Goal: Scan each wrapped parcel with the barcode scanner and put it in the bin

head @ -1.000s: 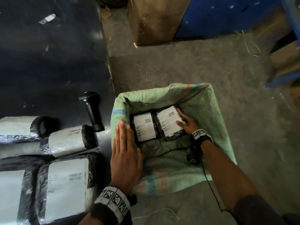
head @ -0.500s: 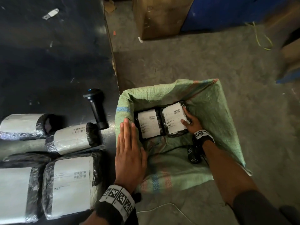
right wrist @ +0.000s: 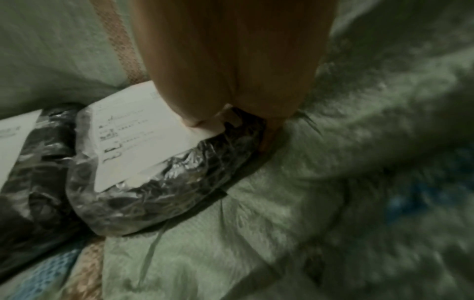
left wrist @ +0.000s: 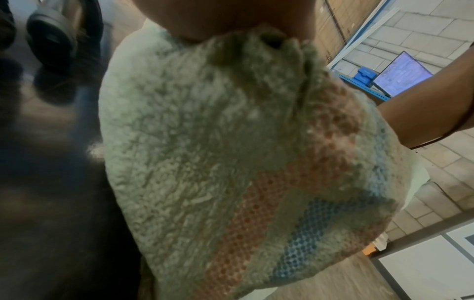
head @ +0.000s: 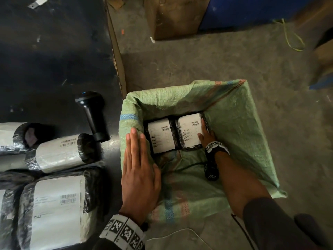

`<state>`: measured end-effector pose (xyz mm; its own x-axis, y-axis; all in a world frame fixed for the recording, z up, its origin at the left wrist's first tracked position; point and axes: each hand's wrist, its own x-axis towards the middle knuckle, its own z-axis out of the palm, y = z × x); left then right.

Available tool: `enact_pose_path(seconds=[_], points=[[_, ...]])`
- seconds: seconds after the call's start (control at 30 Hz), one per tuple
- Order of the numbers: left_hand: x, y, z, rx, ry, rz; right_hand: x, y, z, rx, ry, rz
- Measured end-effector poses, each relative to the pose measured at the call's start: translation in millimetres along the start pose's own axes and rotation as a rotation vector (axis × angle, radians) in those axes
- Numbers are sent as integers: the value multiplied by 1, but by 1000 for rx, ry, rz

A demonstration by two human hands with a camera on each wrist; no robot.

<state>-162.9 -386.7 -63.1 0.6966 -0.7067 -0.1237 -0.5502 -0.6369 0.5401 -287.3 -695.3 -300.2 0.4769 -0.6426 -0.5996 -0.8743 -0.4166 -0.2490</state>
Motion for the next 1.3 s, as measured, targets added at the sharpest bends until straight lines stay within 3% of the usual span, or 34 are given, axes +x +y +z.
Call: enact_pose_path(seconds=[0.17,0.27,0.33,0.43,0.53,0.67,0.77,0.87,1.03,1.17,1.3], points=[[-2,-13,-9,100,-10,6,-25,-41,-33,-254,-92,88],[-4,-25,-27,109,-55,34,-60,-91,-75,-321,-101,-29],[-4,-29,-39,63,-115,59,-92,-129,-109,-276,-98,-59],[-12,-31,-72,-154,-109,51,-149,-185,-152,-217,38,-89],[-32,-48,-117,-304,15,67,-213,-233,-170,-28,173,-219],[-69,-111,-167,-246,187,55,-260,-302,-150,387,162,-450],[-104,-177,-184,-156,259,-75,-255,-355,-117,520,53,-487],[-141,-238,-187,-56,290,-195,-222,-395,-80,492,-53,-391],[-181,-312,-183,-51,217,-359,-171,-436,-39,361,-6,-279],[-186,-336,-186,-137,144,-385,-152,-448,-19,305,60,-147],[-184,-363,-182,-251,76,-327,-141,-453,-5,335,89,-92]])
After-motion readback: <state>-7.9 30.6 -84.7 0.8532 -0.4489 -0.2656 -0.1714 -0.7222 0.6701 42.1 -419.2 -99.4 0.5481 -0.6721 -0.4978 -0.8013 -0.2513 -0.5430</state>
